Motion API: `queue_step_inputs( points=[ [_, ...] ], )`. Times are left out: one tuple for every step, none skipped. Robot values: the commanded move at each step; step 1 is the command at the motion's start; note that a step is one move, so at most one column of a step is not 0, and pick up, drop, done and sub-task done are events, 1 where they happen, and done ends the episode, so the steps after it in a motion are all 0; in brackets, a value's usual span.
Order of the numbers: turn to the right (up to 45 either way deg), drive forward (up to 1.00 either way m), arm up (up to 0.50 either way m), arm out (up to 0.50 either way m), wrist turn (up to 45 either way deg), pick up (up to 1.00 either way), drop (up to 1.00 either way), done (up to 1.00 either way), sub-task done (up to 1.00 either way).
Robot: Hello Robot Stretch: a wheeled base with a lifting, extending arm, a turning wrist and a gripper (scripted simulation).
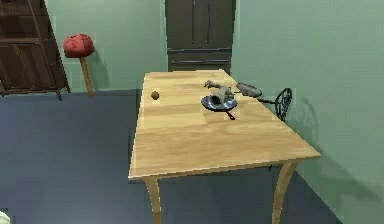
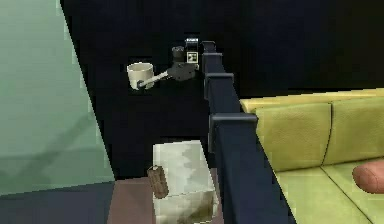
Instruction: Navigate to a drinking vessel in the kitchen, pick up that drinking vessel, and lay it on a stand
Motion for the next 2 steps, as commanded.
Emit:
queue_step_inputs(
  points=[
    [0.0, 0.0, 0.0, 0.0, 30.0, 0.0, 0.0, 0.0, 0.0],
    [0.0, 0.0, -0.38, 0.0, 0.0, 0.0, 0.0, 0.0, 0.0]
  ],
)
